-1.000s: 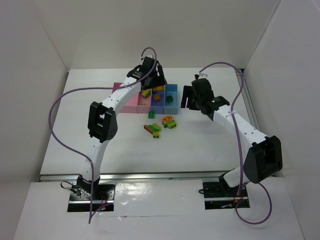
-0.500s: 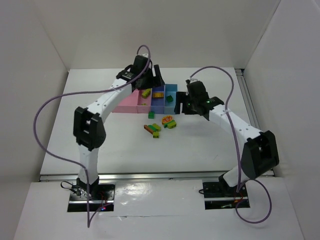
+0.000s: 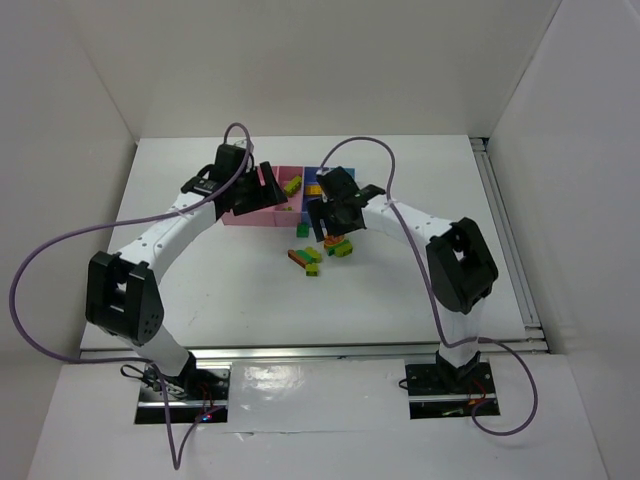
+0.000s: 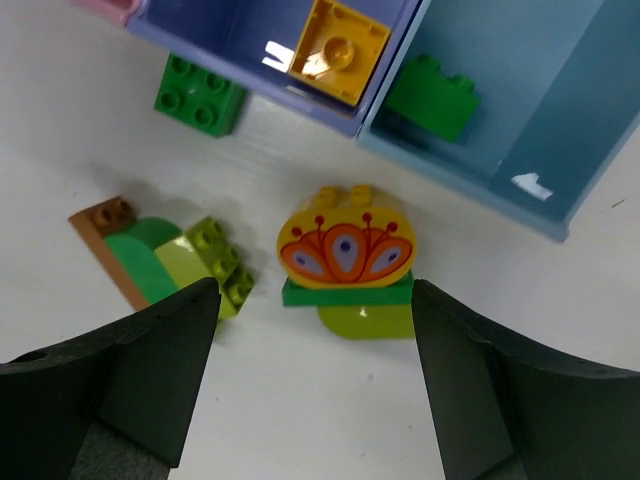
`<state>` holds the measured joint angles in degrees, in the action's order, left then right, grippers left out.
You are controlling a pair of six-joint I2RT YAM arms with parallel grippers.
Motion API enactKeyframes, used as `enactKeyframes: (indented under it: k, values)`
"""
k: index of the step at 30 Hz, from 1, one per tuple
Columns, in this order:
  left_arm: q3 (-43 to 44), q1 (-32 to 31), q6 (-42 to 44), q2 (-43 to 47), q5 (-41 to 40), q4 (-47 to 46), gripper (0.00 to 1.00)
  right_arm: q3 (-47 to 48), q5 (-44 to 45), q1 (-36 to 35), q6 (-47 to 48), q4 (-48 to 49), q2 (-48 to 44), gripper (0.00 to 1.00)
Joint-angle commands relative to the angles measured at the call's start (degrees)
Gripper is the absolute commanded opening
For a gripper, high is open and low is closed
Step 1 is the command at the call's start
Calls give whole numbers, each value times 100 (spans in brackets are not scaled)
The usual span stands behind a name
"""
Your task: Sort the legos into containers by color
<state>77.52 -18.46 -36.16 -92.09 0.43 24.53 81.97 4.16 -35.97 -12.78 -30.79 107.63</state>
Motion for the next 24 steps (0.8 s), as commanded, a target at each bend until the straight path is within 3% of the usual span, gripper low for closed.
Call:
enactKeyframes:
  k: [1, 16, 20, 24]
  values:
    - [53, 79, 30, 42, 362, -265, 82, 432, 347, 37, 249, -234, 328, 85]
    - [106, 246, 83, -177, 423, -265, 81, 548, 41, 99, 566, -402, 935, 85]
    - [106, 246, 83, -177, 476, -265, 81, 548, -12, 160, 513, -349, 935, 76]
    - [-25, 246, 83, -125, 616, -265, 81, 495, 41, 160, 460, -279, 742, 60]
